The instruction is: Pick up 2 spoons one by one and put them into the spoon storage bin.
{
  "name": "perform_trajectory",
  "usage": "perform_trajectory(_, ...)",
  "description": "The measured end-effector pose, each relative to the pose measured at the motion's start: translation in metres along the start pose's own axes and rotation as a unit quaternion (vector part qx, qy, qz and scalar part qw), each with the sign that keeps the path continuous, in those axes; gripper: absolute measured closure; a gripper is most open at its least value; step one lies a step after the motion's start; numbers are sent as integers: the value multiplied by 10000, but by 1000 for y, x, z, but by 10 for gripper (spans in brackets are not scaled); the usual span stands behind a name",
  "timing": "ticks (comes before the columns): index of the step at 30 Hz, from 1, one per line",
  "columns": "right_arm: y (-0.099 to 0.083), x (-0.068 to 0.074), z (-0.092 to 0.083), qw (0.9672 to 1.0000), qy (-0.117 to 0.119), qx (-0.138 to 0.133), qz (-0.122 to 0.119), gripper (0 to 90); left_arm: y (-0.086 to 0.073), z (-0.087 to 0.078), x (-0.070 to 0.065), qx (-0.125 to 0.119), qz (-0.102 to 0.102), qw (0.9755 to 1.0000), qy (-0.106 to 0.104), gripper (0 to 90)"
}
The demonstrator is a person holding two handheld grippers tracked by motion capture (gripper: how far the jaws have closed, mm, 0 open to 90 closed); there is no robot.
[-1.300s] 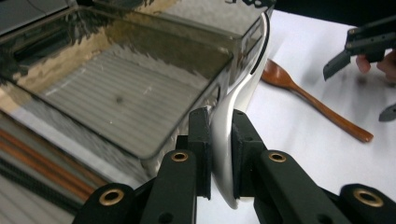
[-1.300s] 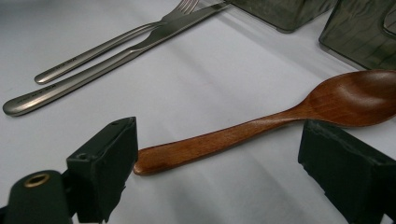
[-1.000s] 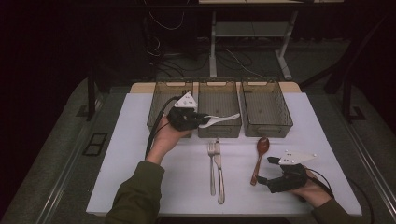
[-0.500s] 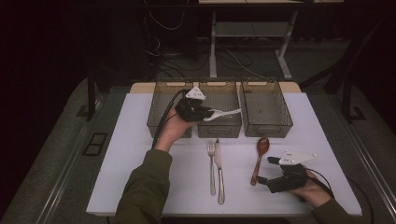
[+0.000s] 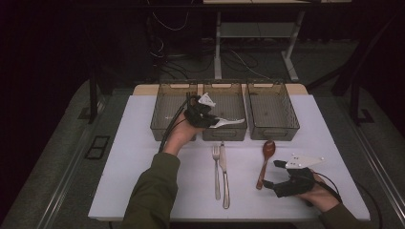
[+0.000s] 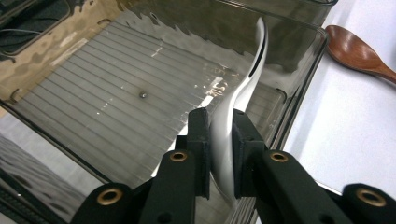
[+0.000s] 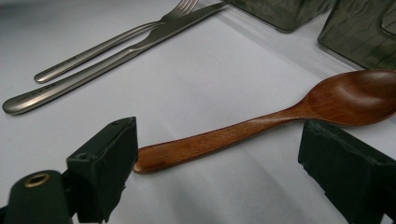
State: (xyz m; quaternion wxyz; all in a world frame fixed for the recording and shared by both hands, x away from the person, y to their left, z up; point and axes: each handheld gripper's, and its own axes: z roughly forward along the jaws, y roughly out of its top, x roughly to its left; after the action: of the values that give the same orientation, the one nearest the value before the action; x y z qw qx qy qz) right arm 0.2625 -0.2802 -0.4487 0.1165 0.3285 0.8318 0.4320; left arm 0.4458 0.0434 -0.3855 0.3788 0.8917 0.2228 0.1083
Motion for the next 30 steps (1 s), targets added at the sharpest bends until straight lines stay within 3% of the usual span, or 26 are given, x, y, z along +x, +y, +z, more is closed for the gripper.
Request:
perform_trajectory(9,0,0,0,10000,8,-2,-1,119,3,-7,-1,-308,-28,9995,-17,644)
perform_trajectory(17,0,0,0,10000,11,5,-8,119,3,-20,-7,-622,-247,9977,-133,532)
perform_trajectory(30,-1,-1,0,10000,-68,37,4,119,-15,-53,-24,-930,-565,9940,-131,365)
